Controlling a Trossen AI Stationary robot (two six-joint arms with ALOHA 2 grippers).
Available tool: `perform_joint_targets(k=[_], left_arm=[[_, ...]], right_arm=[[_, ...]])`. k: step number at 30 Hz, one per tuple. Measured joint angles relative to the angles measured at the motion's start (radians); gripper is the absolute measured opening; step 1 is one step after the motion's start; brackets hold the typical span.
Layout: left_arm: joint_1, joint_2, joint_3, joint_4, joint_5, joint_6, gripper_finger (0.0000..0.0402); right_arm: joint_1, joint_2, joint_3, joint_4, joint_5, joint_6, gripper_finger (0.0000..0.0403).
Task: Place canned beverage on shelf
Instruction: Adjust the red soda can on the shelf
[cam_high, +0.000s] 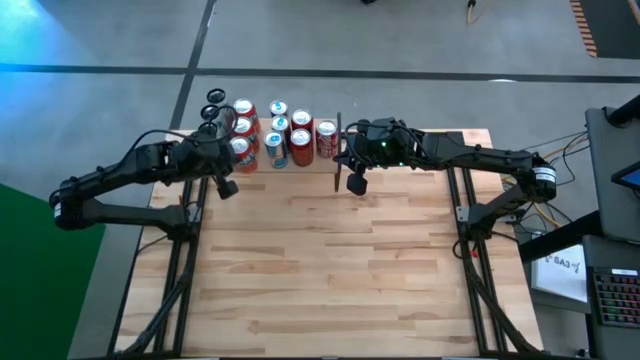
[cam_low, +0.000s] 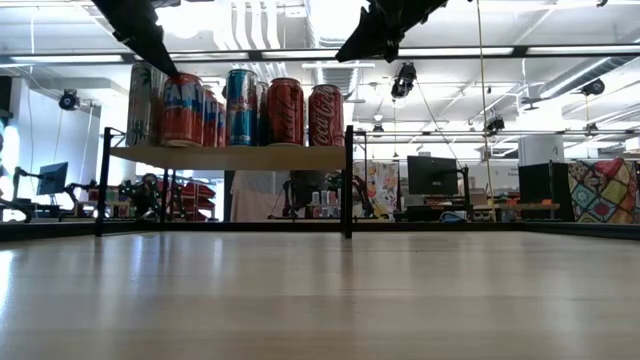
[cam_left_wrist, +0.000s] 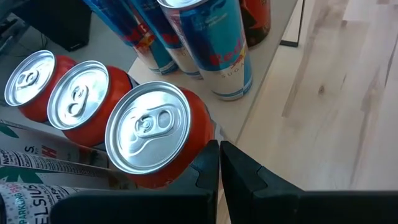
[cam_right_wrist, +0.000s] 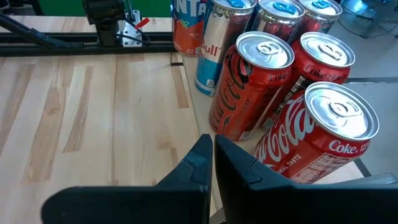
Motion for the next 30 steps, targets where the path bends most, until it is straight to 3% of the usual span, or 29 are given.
perform_joint_targets(k=[22, 30], left_arm=[[0.000, -0.001, 0.000, -0.016, -0.048, -0.026, 0.0000], [0.000, -0.018, 0.000, 0.054, 0.118, 0.029, 0.0000]], right_arm=[[0.000, 0.000, 0.000, -0.001, 0.000, 0.000, 0.0009], [0.000, 0.000, 0.000, -0.001, 0.000, -0.003, 0.0009]])
